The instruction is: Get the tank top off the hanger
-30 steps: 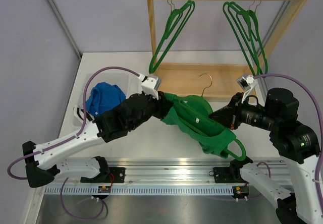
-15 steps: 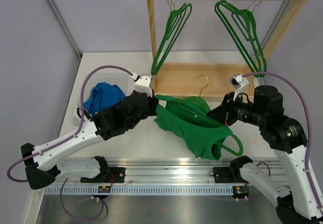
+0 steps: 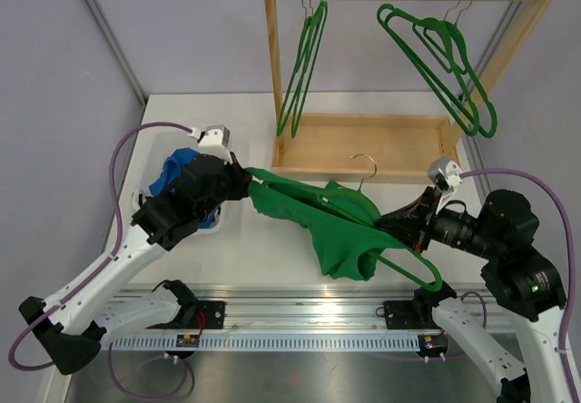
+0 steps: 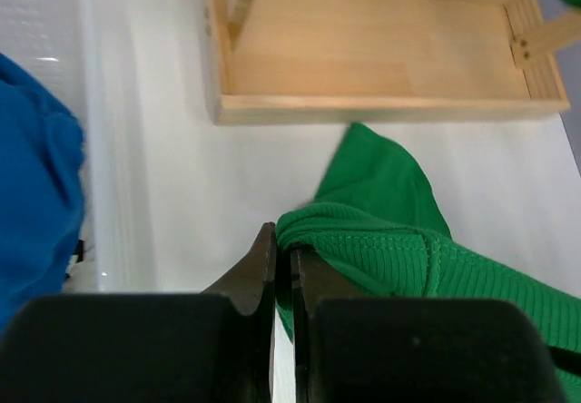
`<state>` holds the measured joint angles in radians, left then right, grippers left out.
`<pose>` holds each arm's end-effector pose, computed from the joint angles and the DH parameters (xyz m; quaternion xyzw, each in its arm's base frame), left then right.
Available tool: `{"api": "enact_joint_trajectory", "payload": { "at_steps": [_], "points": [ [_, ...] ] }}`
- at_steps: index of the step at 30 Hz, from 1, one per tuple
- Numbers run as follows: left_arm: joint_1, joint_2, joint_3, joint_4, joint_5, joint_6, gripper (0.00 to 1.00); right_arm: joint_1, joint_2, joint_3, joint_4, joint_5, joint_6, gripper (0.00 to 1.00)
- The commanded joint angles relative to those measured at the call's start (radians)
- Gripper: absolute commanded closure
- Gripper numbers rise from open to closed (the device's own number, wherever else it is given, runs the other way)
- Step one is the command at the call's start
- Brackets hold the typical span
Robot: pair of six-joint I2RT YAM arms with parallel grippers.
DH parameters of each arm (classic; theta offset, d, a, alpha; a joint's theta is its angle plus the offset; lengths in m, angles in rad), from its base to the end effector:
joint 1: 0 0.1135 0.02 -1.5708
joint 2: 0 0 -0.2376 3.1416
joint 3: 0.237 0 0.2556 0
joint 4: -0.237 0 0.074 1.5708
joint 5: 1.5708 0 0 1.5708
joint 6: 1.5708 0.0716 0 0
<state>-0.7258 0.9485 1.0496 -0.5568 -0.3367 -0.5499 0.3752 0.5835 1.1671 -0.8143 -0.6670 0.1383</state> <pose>0.2025 -0.1481 0.3290 -0.0148 0.8411 -0.1964 0.5037 0.0980 0.0862 0.4016 -0.2894 0.7114 0.3972 0.5024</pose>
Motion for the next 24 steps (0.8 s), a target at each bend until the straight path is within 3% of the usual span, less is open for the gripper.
{"api": "enact_joint_trajectory", "payload": {
  "at_steps": [1,5,8,10,13,16,24],
  "points": [
    [0.025,-0.017,-0.059,0.070,0.164,0.038,1.00,0.004,-0.069,-0.072,0.275,-0.134,0.006,1.00],
    [0.013,-0.033,-0.129,0.206,0.592,0.067,1.00,0.005,-0.120,-0.153,0.489,-0.148,0.079,1.00],
    [-0.041,-0.071,-0.183,0.256,0.624,0.056,1.00,0.004,-0.114,-0.194,0.630,-0.135,0.115,1.00],
    [-0.052,-0.120,-0.212,0.250,0.579,0.041,1.00,0.005,-0.099,-0.185,0.646,-0.143,0.103,1.00],
    [-0.052,-0.198,-0.240,0.223,0.448,0.033,1.00,0.004,-0.016,-0.107,0.480,-0.134,0.002,1.00],
    [-0.052,-0.227,-0.234,0.154,0.348,0.030,1.00,0.004,-0.002,-0.113,0.460,-0.164,0.003,1.00],
    [-0.047,-0.303,-0.139,-0.017,-0.097,-0.036,1.00,0.005,0.001,-0.093,0.264,-0.190,-0.106,1.00]
  ]
}}
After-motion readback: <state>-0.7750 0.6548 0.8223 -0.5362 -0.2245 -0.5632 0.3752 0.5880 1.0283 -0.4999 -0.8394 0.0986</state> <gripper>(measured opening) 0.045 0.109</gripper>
